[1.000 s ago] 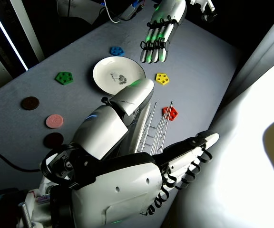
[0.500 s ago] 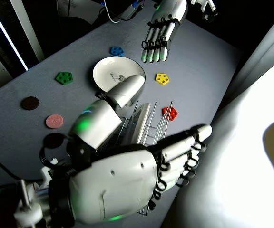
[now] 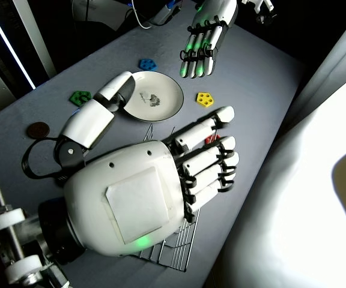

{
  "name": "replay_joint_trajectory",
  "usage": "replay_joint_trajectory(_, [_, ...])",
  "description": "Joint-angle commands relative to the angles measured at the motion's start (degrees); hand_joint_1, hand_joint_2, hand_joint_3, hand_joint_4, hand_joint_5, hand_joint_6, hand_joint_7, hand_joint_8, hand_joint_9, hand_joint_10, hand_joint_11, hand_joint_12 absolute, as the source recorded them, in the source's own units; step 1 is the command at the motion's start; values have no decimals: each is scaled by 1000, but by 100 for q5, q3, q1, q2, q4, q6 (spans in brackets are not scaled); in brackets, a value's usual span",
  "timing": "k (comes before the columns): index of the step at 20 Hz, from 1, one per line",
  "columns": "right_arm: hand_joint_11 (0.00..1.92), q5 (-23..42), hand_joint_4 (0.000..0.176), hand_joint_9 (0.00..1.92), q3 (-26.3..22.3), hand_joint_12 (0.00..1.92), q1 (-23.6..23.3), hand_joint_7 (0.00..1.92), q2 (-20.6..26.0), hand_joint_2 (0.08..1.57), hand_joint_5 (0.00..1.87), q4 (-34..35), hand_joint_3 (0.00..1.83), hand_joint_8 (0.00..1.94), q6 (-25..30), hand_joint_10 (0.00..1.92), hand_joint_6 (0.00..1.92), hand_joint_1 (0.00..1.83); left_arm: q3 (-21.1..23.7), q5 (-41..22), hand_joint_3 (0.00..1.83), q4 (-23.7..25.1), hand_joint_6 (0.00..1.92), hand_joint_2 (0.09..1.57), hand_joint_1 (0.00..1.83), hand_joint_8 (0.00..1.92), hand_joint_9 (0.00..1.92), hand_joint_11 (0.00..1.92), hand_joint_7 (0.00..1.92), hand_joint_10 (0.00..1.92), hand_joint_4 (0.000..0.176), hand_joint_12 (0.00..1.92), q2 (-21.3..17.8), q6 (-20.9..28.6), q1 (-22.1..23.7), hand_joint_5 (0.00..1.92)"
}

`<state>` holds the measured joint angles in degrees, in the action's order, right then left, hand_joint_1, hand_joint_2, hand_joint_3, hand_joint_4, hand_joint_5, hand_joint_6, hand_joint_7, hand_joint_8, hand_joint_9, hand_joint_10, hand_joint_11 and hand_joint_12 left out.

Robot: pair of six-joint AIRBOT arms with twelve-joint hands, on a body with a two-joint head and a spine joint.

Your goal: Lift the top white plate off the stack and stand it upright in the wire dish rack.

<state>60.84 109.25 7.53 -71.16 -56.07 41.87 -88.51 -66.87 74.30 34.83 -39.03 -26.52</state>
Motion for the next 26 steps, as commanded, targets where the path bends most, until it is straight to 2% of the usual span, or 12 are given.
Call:
replay_joint_trajectory(1, [136,447,155,134,-2,52,3,174,109,912,154,515,0,8,-77,6,8,276,41,-309,5,-489,0,972,209,0,63,0,76,1,0,303,-48,-70,117,62])
replay_joint_trajectory(4, [138,455,147,134,-3,53,38,168,120,915,150,515,0,4,-635,5,5,273,33,-334,2,-624,1,975,213,1,76,2,77,4,0,320,-53,-121,117,52])
replay_joint_trajectory(5, [118,501,139,115,-34,44,38,155,133,918,133,512,1,0,-1004,0,0,269,29,-325,0,-672,6,967,240,6,91,13,98,6,0,336,-57,-153,117,71])
replay_joint_trajectory(6, [116,518,131,114,-46,43,38,151,139,923,131,509,3,0,-1127,0,0,271,29,-329,0,-674,10,966,240,8,90,11,105,5,0,338,-57,-153,116,82])
replay_joint_trajectory(10, [108,776,119,104,-191,39,38,136,192,939,103,459,7,0,-2294,0,0,254,11,-420,0,-674,4,966,235,8,119,32,127,8,0,361,-61,-152,110,89])
replay_joint_trajectory(11, [108,820,119,104,-223,39,38,136,207,939,103,443,7,0,-2444,0,0,254,12,-422,0,-675,4,966,235,8,119,32,127,8,0,361,-62,-152,110,89])
replay_joint_trajectory(13, [165,903,86,137,-340,64,40,160,264,947,108,430,6,8,-2972,11,2,262,13,-465,0,-675,3,964,236,1,111,21,112,3,0,361,-65,-149,110,90])
replay_joint_trajectory(18, [131,969,43,114,-596,50,50,134,410,957,81,479,6,2,-4098,4,0,251,-5,-486,0,-675,7,946,270,9,136,36,137,9,0,368,-80,-155,108,108])
replay_joint_trajectory(23, [119,1249,39,121,-1224,46,319,134,857,961,76,362,2,5,-5239,9,4,252,-26,-518,2,-675,3,959,256,4,136,28,140,3,0,374,-96,-157,103,108])
replay_joint_trajectory(26, [113,1257,38,128,-1584,44,477,135,1050,957,78,263,0,3,-5373,9,4,278,-34,-518,1,-703,7,957,245,6,134,45,140,4,0,385,-105,-204,104,116])
